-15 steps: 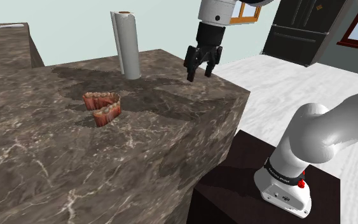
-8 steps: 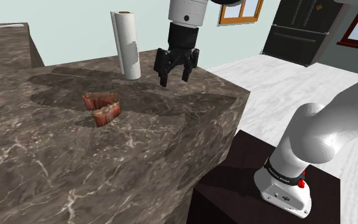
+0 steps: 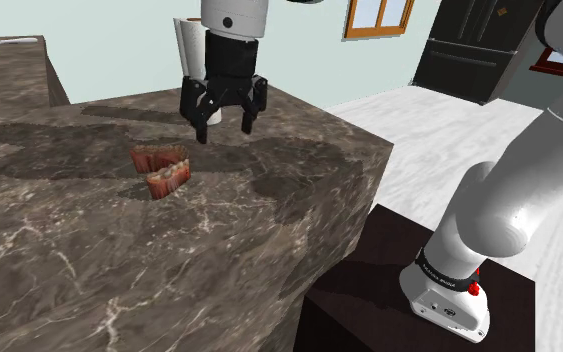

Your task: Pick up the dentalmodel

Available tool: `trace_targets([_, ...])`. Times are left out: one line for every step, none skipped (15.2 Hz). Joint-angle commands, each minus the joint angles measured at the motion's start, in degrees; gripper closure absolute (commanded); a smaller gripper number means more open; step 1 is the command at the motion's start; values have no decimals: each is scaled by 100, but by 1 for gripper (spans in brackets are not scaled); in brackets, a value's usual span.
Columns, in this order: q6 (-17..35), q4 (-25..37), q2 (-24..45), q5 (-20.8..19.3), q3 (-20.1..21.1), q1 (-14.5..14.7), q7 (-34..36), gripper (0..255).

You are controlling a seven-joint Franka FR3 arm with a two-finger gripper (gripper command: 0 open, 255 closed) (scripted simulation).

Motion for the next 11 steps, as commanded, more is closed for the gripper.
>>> trace_targets([-13,526,501,-241,228,48,350,0])
trace_targets([-27,762,726,-369,326,86,511,0])
trace_targets([-50,1010,961,-509,416,138,674,0])
trace_targets([-84,1271,1204,-662,498,203,838,0])
trace_targets([-129,1547,1455,-825,574,281,1002,0])
trace_targets([-137,1589,1493,-849,572,306,1026,0])
trace_targets([-55,1492,1475,-837,562,307,1016,0])
trace_targets([26,1397,1458,-827,557,304,1007,0])
trace_targets([107,1304,1444,-817,555,301,999,0])
trace_targets([187,1213,1431,-809,552,297,992,0])
trace_targets([266,1124,1420,-802,550,294,985,0])
